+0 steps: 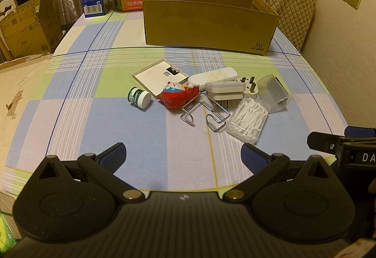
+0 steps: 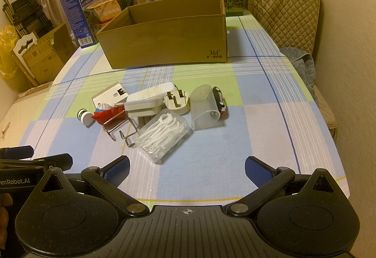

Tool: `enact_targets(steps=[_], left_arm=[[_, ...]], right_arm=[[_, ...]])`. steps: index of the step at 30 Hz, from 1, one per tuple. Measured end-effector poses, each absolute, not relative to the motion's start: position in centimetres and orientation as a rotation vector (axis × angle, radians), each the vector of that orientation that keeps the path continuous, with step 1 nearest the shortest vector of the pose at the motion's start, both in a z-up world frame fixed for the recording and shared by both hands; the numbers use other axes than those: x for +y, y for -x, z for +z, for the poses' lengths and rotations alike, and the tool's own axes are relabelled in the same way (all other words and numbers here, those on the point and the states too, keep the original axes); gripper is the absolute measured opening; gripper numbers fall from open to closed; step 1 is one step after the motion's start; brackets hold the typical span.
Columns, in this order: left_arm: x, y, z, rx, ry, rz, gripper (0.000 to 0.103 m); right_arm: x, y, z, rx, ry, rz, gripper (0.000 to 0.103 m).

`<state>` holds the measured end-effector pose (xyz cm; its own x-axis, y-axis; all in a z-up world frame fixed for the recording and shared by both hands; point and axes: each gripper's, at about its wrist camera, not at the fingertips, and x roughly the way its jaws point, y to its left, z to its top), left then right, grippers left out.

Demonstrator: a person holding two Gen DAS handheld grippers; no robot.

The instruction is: Organize rigid objects

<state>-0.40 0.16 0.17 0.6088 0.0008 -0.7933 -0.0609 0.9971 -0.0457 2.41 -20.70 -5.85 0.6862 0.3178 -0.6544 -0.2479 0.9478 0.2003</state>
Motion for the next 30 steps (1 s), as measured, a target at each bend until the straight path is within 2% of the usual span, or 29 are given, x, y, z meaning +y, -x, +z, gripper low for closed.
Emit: enact_targets(steps=[30], left_arm=[[0.24,0.48,0.45,0.909,0.085,0.037,0.102]], right_arm=[[-20.79,-2.47,-6.16,0.748,-0.104,0.317,0.101]])
